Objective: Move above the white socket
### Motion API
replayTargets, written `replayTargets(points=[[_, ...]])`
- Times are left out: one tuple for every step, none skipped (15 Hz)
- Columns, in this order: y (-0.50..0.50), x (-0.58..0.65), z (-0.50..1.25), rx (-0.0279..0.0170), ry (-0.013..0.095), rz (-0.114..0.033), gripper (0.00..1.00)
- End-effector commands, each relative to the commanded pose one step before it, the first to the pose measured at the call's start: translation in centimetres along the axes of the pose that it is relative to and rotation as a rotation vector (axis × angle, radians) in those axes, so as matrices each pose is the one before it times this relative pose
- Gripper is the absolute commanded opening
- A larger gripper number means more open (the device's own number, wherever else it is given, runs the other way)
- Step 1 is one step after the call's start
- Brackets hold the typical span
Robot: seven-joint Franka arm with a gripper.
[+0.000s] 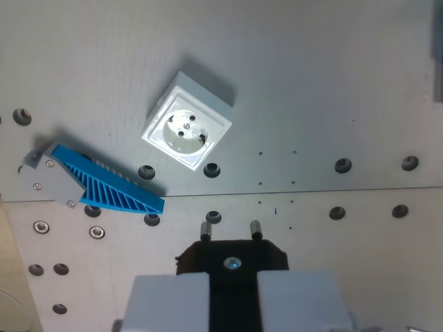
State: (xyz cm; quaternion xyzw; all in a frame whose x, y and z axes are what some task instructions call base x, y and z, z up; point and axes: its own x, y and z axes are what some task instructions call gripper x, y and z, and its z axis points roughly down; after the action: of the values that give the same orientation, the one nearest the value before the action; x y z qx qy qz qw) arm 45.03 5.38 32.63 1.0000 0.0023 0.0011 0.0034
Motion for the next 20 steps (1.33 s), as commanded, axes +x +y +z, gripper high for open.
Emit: replayTargets(points=[[0.004, -0.013, -0.033, 0.00023, 0.001, 0.0008, 0.0], [0.0, 0.0, 0.0, 0.00013, 0.0002, -0.0001, 0.0], [0.0, 0.0, 0.002, 0.00007, -0.0004, -0.0004, 0.0], [-0.001, -0.001, 0.006, 0.00008, 0.0002, -0.0008, 0.0], [-0.002, -0.003, 0.013, 0.00024, 0.0005, -0.0025, 0.0], [-0.004, -0.005, 0.022, 0.00012, -0.0001, -0.0036, 0.0], [-0.006, -0.008, 0.034, 0.00019, 0.0, -0.0047, 0.0], [-0.009, -0.012, 0.05, 0.00011, 0.0004, -0.007, 0.0], [-0.012, -0.017, 0.069, 0.00001, 0.0004, -0.0086, 0.0], [-0.015, -0.022, 0.091, 0.00041, 0.0012, -0.009, 0.0], [-0.017, -0.028, 0.114, 0.00018, 0.0027, -0.0115, 0.0], [-0.019, -0.035, 0.138, 0.00029, 0.003, -0.0122, 0.0], [-0.021, -0.042, 0.164, 0.00064, 0.004, -0.0141, 0.0], [-0.026, -0.051, 0.194, 0.00053, 0.0049, -0.0128, 0.0], [-0.033, -0.06, 0.224, 0.00026, 0.0056, -0.0125, 0.0], [-0.033, -0.058, 0.207, -0.00024, 0.0053, -0.0133, 0.0], [-0.037, -0.068, 0.233, 0.00015, 0.0078, -0.0163, 0.0], [-0.041, -0.078, 0.259, -0.00011, 0.0079, -0.0131, 0.0], [-0.047, -0.088, 0.284, -0.00031, 0.0081, -0.0157, 0.0], [-0.053, -0.096, 0.312, -0.00045, 0.0076, -0.0183, 0.0]])
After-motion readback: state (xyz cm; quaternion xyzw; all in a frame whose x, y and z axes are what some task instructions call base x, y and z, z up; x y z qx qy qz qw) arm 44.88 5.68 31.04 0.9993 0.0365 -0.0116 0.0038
